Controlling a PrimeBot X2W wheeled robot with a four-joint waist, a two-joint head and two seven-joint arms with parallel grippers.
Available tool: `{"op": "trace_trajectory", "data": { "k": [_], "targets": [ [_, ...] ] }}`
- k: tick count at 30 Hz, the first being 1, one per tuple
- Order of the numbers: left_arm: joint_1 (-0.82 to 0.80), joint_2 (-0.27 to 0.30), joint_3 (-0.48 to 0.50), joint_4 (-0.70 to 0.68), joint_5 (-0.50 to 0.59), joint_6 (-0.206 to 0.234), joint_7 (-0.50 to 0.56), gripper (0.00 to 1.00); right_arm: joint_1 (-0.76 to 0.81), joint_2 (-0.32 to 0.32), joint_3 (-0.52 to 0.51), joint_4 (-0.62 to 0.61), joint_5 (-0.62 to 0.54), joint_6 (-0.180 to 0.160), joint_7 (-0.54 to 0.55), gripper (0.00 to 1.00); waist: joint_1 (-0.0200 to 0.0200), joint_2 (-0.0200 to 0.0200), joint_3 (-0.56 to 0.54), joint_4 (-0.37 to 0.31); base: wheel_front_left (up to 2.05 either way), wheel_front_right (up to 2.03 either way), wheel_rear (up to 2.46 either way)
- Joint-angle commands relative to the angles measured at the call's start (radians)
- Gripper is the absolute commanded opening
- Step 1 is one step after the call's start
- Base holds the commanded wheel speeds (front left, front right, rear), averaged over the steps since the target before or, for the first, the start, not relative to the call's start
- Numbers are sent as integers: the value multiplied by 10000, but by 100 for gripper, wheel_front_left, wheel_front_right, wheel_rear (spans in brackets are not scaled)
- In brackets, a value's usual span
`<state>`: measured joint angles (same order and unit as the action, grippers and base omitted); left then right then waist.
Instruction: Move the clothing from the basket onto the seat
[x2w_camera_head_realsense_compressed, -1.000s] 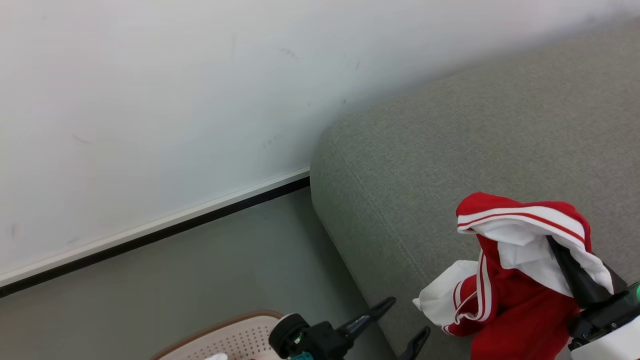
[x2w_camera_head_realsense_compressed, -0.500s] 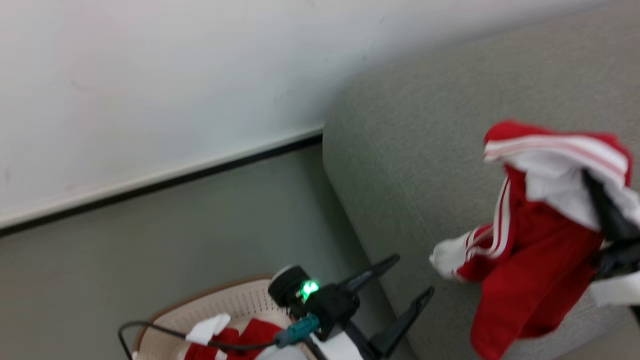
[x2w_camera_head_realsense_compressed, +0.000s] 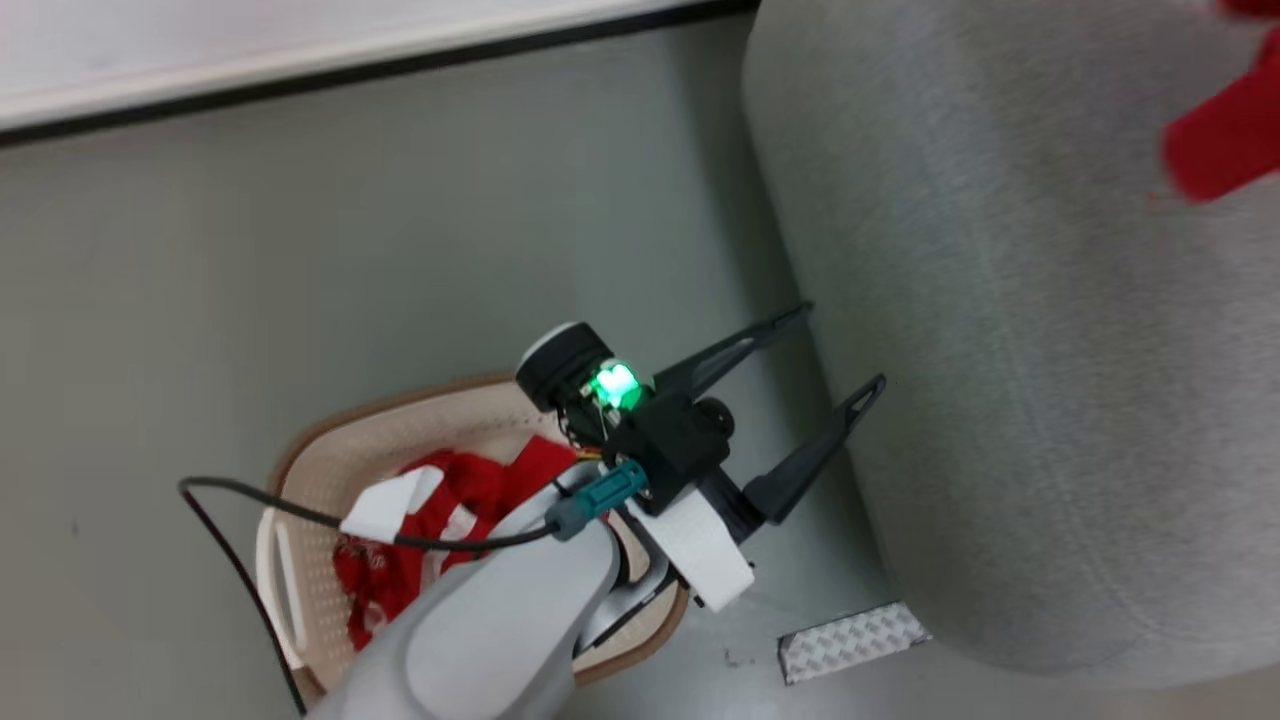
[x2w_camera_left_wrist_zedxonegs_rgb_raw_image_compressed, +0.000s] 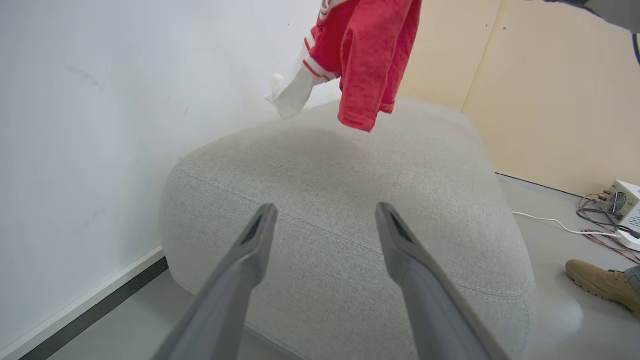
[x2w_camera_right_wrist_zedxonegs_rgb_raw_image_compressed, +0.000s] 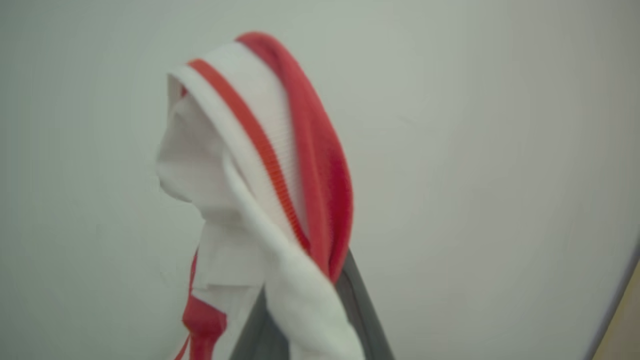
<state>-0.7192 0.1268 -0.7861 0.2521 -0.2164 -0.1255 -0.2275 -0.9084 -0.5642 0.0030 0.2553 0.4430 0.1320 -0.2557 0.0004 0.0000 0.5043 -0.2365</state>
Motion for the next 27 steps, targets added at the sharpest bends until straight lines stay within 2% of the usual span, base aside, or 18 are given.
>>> {"op": "trace_trajectory", "data": {
  "k": [1, 6, 11, 17, 21, 22, 23, 24, 25, 27],
  "targets": [
    [-229, -3, 34, -4, 62, 4, -72, 100, -517, -228, -142, 294, -118, -24, -21, 0, -4, 0, 977, 731, 0, 0, 0],
    [-651, -79, 73, -49, 161, 87, -145, 100, -2509, -870, -530, 2066, -55, -25, 261, 0, -4, 0, 1620, 1196, 0, 0, 0],
    [-694, -152, 119, -69, 90, 229, -219, 100, -3547, -1071, -911, 4214, -259, -25, 384, 0, -4, 0, 2001, 1498, 0, 0, 0],
    [-119, 15, 325, -48, -211, 589, -228, 100, -3252, -214, -1275, 6553, -720, -25, 76, 0, -4, 0, 2162, 1419, 0, 0, 0],
    [211, 85, 425, -27, -305, 811, -229, 100, -3165, 180, -1304, 7663, -966, -25, -12, 0, -4, 0, 2036, 1397, 0, 0, 0],
    [288, 86, 470, -13, -362, 858, -236, 100, -3170, 249, -1344, 7896, -995, -25, -10, 4, -4, 0, 1971, 1381, 0, 0, 0],
    [359, 66, 502, -13, -397, 912, -250, 100, -3152, 342, -1284, 8097, -1021, -25, -1, 30, -4, 0, 1893, 1370, 0, 0, 0],
    [424, 45, 533, -23, -461, 946, -266, 100, -3133, 419, -1175, 8214, -1041, -25, -7, 82, -4, 0, 1813, 1364, 0, 0, 0],
    [493, 45, 553, -14, -494, 966, -277, 100, -3106, 493, -1058, 8286, -1033, -25, -13, 100, -4, 0, 1712, 1350, 0, 0, 0],
    [607, 48, 570, 40, -580, 996, -288, 100, -2950, 529, -724, 8341, -1037, -25, -7, 100, -4, 0, 1467, 1334, 0, 0, 0]
  ]
}}
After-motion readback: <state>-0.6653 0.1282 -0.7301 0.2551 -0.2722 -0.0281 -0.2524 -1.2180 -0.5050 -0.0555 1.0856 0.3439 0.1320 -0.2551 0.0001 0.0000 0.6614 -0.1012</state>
